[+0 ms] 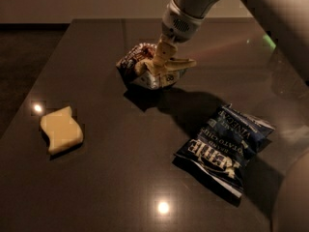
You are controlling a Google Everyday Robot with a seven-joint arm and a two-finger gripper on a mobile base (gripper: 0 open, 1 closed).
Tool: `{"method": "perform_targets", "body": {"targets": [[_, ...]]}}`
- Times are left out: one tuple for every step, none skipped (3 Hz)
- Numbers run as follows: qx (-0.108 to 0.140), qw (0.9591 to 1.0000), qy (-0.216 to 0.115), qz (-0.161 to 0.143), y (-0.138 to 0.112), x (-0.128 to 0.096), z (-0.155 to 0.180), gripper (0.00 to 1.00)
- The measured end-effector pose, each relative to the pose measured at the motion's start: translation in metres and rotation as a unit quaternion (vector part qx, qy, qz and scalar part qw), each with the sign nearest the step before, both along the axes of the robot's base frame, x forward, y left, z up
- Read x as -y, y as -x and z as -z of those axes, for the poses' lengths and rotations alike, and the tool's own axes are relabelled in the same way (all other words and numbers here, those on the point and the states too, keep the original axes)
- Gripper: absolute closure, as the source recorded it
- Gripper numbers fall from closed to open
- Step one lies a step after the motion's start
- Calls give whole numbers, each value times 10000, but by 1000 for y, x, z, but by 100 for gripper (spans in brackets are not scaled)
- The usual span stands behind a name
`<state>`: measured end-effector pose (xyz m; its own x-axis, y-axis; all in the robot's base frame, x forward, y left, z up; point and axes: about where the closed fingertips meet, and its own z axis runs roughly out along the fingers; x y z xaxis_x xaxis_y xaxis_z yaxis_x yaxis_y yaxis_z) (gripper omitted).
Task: Move brown chip bag near sponge
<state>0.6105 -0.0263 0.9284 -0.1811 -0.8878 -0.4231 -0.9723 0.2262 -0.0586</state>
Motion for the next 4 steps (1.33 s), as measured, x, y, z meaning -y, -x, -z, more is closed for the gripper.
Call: {"method": "perform_targets", "body": {"targets": [[-103, 9977, -157, -645, 43, -25, -5, 100], [-230, 9925, -269, -1170, 78, -54, -4, 90], [-343, 9855, -345, -1625, 108, -85, 0, 59], [-320, 9821, -380, -1817, 120, -101, 2, 36]]}}
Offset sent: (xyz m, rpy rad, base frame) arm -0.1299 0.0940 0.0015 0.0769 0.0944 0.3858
